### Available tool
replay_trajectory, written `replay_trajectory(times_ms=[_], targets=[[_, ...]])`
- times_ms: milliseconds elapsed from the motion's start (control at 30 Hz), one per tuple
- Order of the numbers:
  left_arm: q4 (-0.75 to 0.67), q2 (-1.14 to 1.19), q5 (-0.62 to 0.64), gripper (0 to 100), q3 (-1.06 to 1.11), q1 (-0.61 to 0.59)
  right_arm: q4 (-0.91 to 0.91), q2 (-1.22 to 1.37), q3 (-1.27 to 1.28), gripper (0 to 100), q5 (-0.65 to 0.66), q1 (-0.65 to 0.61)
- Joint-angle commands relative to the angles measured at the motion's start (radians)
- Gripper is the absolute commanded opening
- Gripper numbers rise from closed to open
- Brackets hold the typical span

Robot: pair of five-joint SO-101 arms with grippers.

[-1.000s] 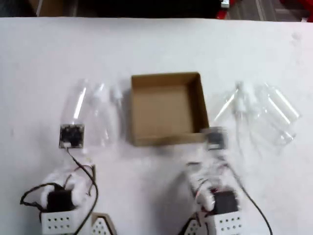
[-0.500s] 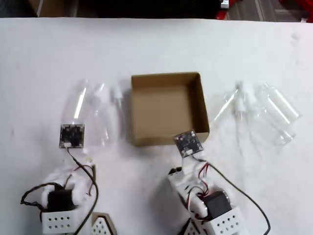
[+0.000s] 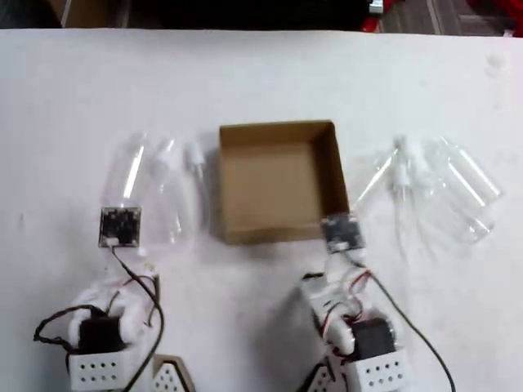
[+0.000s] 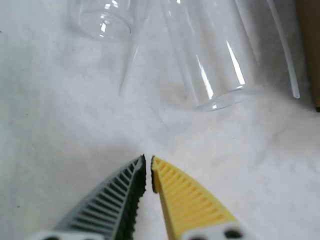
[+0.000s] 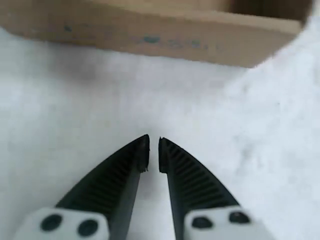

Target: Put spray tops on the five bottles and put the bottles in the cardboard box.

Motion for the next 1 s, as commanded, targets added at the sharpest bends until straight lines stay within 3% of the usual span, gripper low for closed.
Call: replay_trajectory(times_ms=[0, 200, 333, 500, 967], targets=[[0.003, -0.001, 0.012, 2, 0.002, 0.004, 0.007, -0.005, 0.009, 1.6, 0.009, 0.171], [0.003, -0.001, 0.012, 2, 0.002, 0.004, 0.005, -0.005, 0.009, 1.6, 0.009, 0.022], [0.003, -0.001, 0.012, 2, 0.002, 0.004, 0.005, -0.005, 0.009, 1.6, 0.011, 0.025], [0.003, -0.001, 0.012, 2, 0.002, 0.004, 0.005, -0.005, 0.009, 1.6, 0.011, -0.056], [0.003, -0.001, 0.012, 2, 0.002, 0.004, 0.005, -0.005, 0.009, 1.6, 0.011, -0.067]])
